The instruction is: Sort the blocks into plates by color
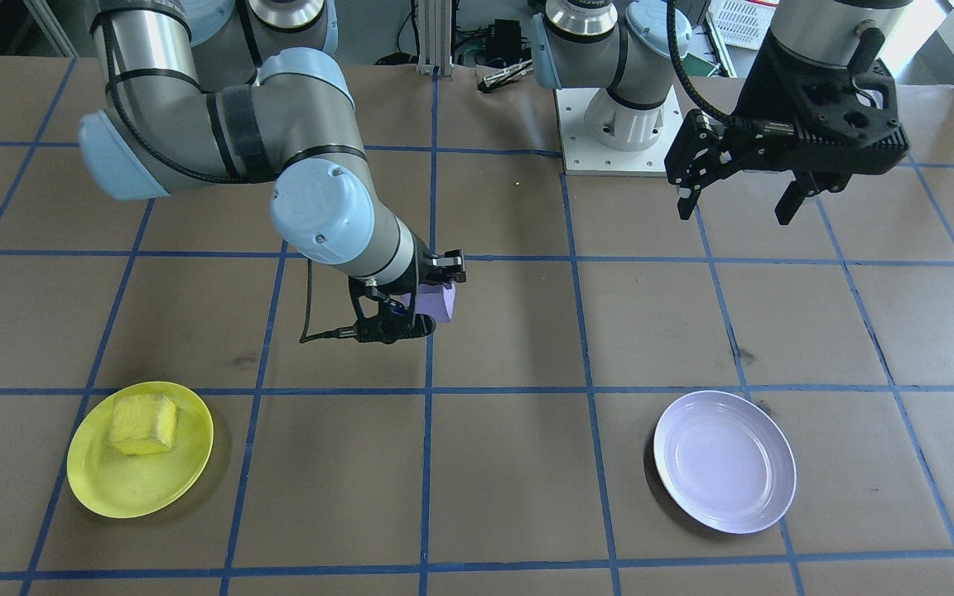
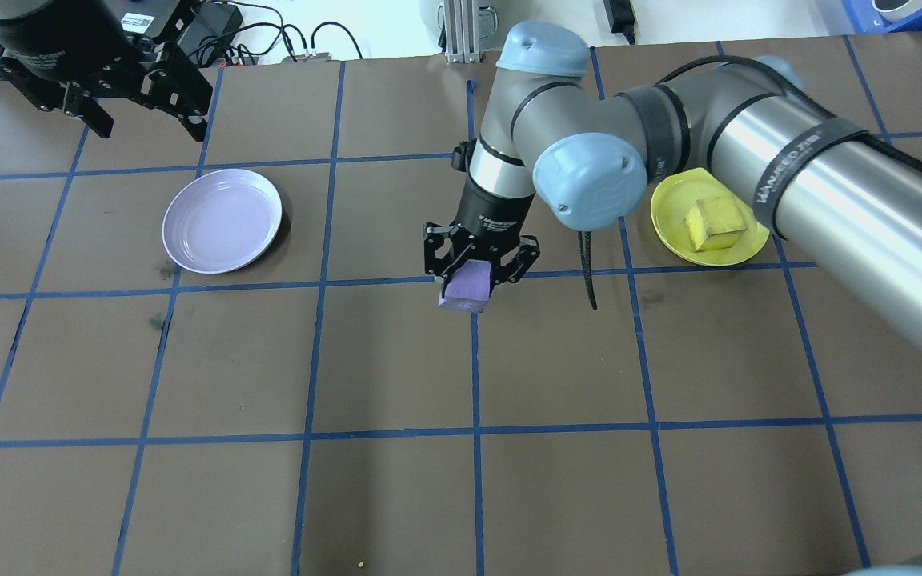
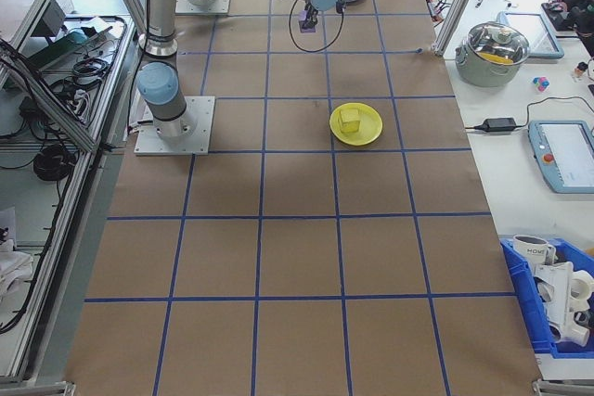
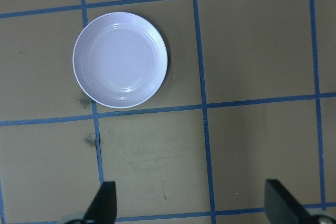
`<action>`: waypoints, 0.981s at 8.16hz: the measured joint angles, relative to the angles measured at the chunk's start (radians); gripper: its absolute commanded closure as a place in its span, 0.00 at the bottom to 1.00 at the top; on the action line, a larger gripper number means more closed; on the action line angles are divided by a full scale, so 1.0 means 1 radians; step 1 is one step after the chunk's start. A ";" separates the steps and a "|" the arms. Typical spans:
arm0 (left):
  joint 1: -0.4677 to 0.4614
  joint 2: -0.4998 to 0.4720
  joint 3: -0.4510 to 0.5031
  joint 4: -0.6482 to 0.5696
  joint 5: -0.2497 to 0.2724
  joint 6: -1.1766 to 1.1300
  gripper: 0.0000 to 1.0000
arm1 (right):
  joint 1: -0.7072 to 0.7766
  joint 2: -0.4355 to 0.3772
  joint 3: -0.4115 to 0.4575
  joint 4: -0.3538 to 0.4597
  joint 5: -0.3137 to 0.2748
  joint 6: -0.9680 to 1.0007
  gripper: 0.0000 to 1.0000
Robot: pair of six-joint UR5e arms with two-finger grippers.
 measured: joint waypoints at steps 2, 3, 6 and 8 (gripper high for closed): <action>0.027 0.005 -0.008 -0.003 -0.003 0.027 0.00 | 0.059 0.058 -0.005 -0.085 0.021 0.093 0.42; 0.030 0.006 -0.010 -0.004 -0.003 0.030 0.00 | 0.083 0.086 -0.005 -0.140 0.024 0.145 0.21; 0.031 0.007 -0.011 -0.004 -0.004 0.033 0.00 | 0.115 0.129 -0.006 -0.214 0.015 0.224 0.00; 0.030 0.006 -0.012 -0.004 -0.004 0.033 0.00 | 0.117 0.130 -0.006 -0.217 0.011 0.240 0.00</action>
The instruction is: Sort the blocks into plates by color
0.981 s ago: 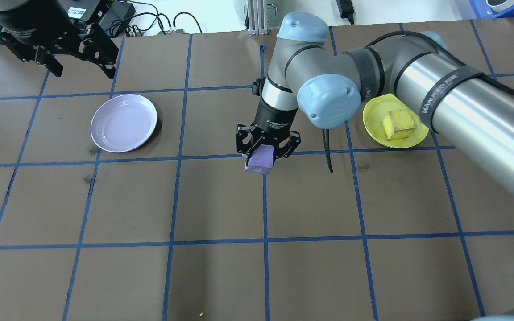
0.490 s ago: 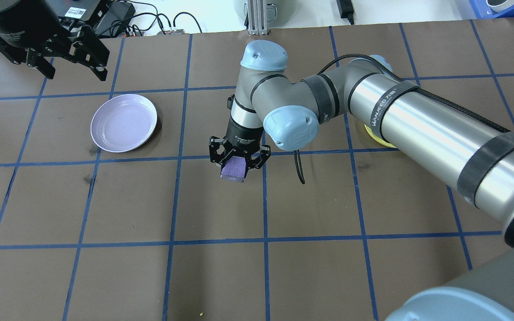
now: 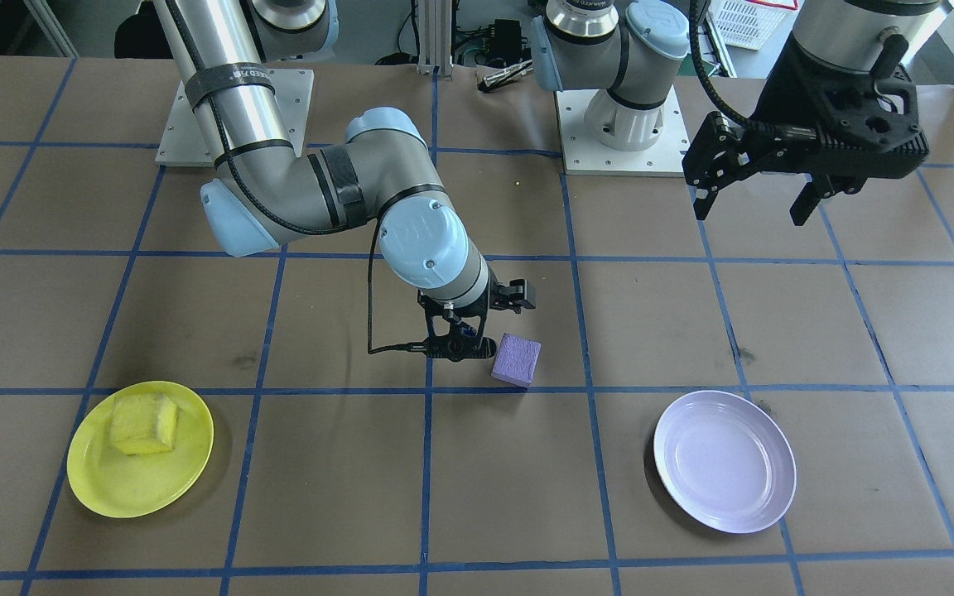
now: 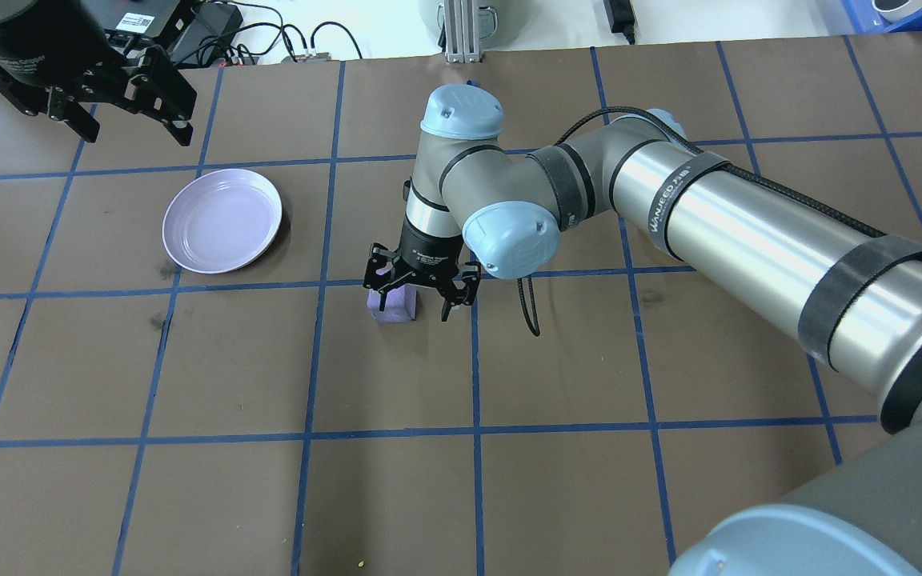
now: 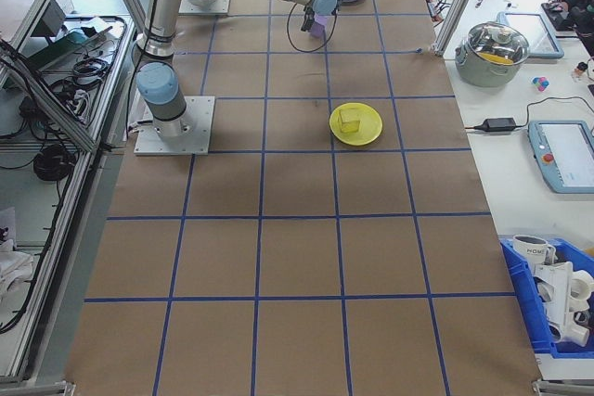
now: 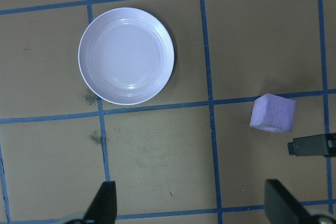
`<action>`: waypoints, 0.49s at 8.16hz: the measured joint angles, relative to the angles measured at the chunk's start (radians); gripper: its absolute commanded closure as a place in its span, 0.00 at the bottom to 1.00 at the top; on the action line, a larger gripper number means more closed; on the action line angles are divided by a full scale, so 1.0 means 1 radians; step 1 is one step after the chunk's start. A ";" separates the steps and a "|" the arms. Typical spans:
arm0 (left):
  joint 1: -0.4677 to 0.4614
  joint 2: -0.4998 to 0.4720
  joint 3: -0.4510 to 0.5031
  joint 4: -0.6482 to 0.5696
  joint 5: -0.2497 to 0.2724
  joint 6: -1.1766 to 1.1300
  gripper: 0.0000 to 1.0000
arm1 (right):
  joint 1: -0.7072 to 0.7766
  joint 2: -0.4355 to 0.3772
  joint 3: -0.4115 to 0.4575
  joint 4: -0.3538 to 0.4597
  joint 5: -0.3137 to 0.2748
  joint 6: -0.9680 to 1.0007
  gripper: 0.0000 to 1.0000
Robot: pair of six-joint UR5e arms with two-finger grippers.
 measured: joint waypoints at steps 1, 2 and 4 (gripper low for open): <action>0.000 0.001 0.000 0.000 0.000 0.000 0.00 | -0.002 -0.005 -0.002 0.001 0.000 0.001 0.00; 0.000 0.002 0.000 0.000 0.000 0.000 0.00 | -0.013 -0.020 -0.007 0.005 0.000 -0.003 0.00; -0.004 -0.004 0.001 0.000 -0.001 0.003 0.00 | -0.074 -0.062 -0.012 0.029 -0.004 -0.065 0.00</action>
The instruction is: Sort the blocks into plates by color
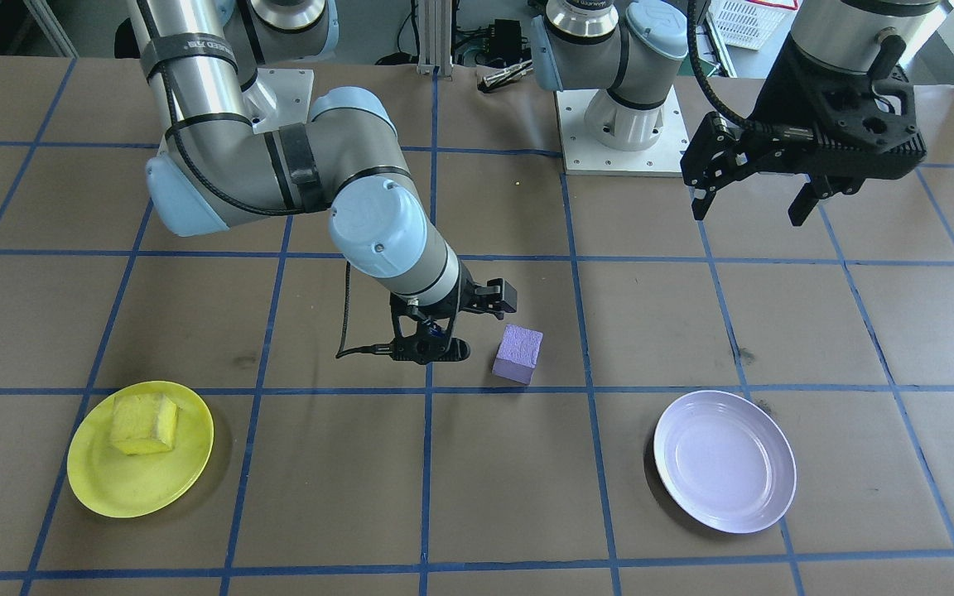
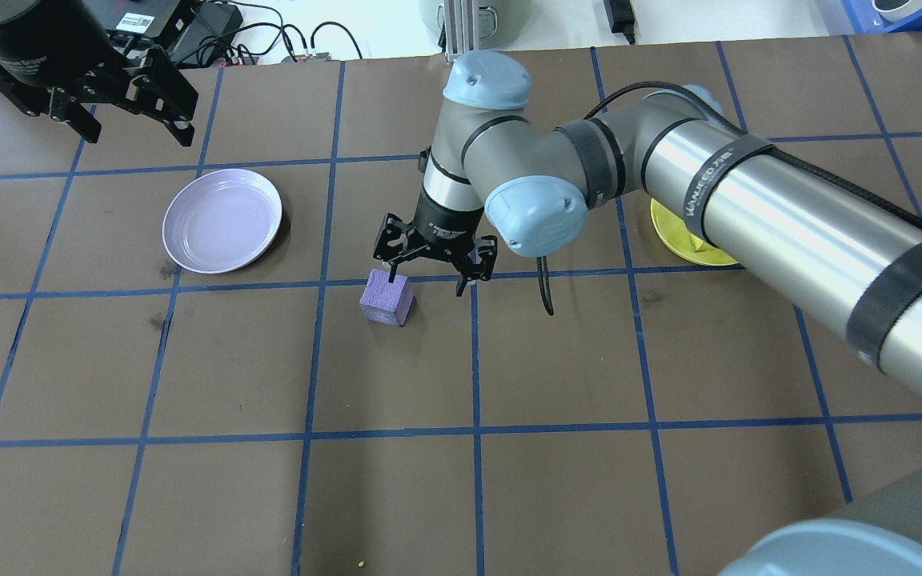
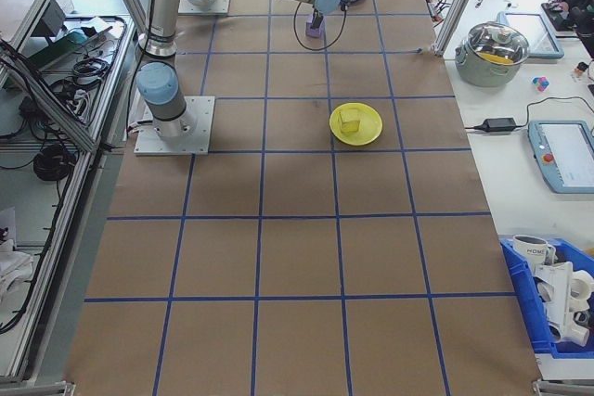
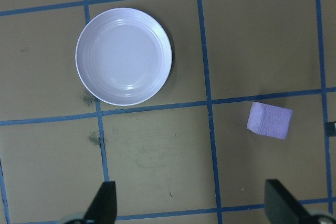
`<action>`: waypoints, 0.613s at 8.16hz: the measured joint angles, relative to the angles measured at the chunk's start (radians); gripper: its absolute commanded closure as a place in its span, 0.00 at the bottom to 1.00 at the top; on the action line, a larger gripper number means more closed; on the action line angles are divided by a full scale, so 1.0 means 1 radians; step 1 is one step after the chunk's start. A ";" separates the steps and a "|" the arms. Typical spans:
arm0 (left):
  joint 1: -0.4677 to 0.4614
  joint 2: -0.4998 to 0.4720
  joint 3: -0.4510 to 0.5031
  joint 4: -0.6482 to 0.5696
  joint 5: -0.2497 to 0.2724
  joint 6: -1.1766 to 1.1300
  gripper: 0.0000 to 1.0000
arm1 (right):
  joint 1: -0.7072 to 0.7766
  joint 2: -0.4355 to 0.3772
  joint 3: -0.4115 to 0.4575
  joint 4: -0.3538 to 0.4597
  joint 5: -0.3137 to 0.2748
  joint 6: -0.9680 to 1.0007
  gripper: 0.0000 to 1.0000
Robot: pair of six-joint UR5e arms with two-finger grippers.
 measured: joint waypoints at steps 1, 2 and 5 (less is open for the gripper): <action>-0.011 -0.010 0.001 0.000 -0.004 0.018 0.00 | -0.050 -0.021 -0.001 0.042 -0.031 -0.121 0.00; -0.033 -0.026 0.002 0.004 -0.031 0.030 0.00 | -0.100 -0.042 -0.002 0.079 -0.104 -0.242 0.00; -0.165 -0.137 -0.001 0.057 -0.085 0.034 0.00 | -0.211 -0.121 -0.004 0.202 -0.256 -0.496 0.00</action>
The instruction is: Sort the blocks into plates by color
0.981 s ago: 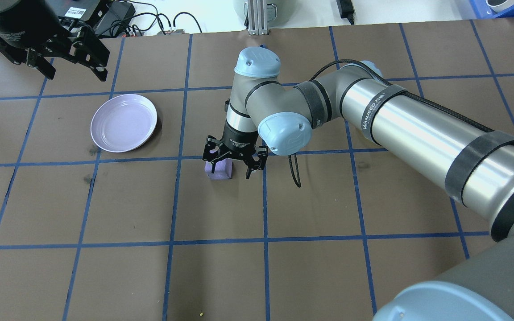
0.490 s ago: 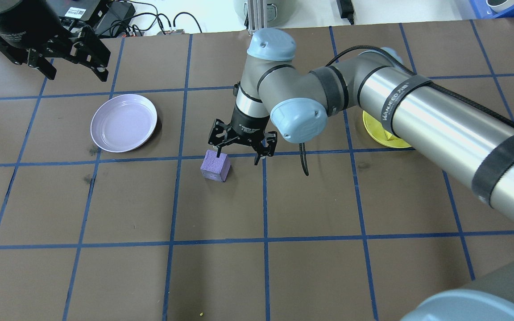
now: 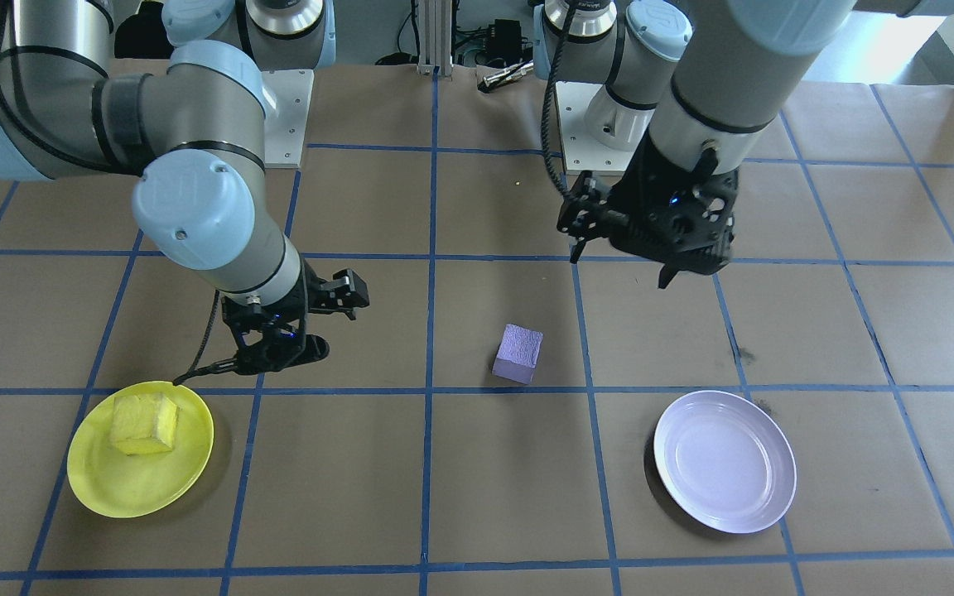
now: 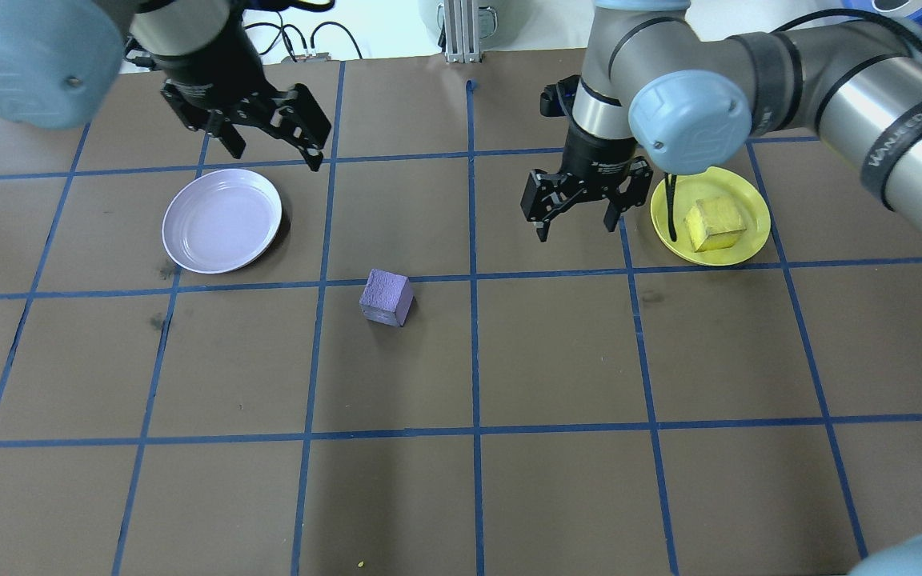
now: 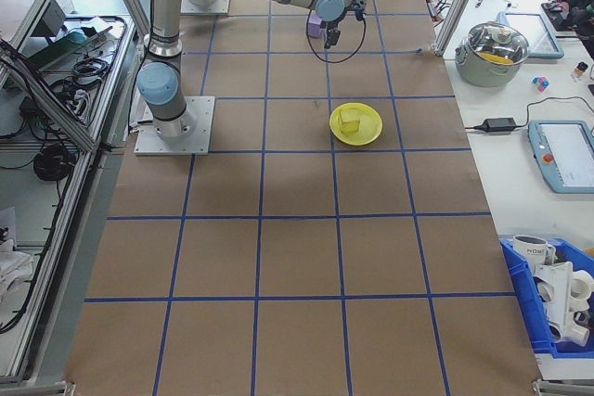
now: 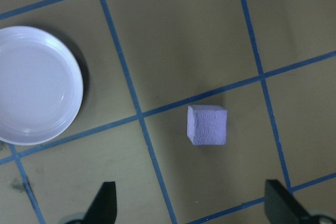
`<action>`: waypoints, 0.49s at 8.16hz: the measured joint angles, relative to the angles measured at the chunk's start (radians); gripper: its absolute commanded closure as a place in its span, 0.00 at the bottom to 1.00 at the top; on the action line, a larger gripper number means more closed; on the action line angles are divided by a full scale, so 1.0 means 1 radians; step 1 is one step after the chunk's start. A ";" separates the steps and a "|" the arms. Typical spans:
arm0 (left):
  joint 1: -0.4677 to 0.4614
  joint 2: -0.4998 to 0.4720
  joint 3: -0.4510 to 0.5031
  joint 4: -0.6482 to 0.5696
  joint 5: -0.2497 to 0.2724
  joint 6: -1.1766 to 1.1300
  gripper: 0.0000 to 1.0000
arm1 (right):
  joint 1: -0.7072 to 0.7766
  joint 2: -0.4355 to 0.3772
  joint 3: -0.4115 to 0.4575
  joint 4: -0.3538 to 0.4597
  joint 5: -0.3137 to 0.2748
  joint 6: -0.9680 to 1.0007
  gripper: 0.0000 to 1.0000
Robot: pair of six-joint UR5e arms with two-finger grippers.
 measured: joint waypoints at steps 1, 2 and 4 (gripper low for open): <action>-0.042 -0.046 -0.006 0.047 -0.003 0.003 0.00 | -0.033 -0.039 0.000 0.049 -0.050 -0.071 0.00; -0.075 -0.084 -0.021 0.100 -0.003 0.007 0.00 | -0.060 -0.085 0.000 0.101 -0.085 -0.112 0.00; -0.106 -0.113 -0.085 0.185 0.000 0.013 0.00 | -0.079 -0.176 0.005 0.177 -0.117 -0.124 0.00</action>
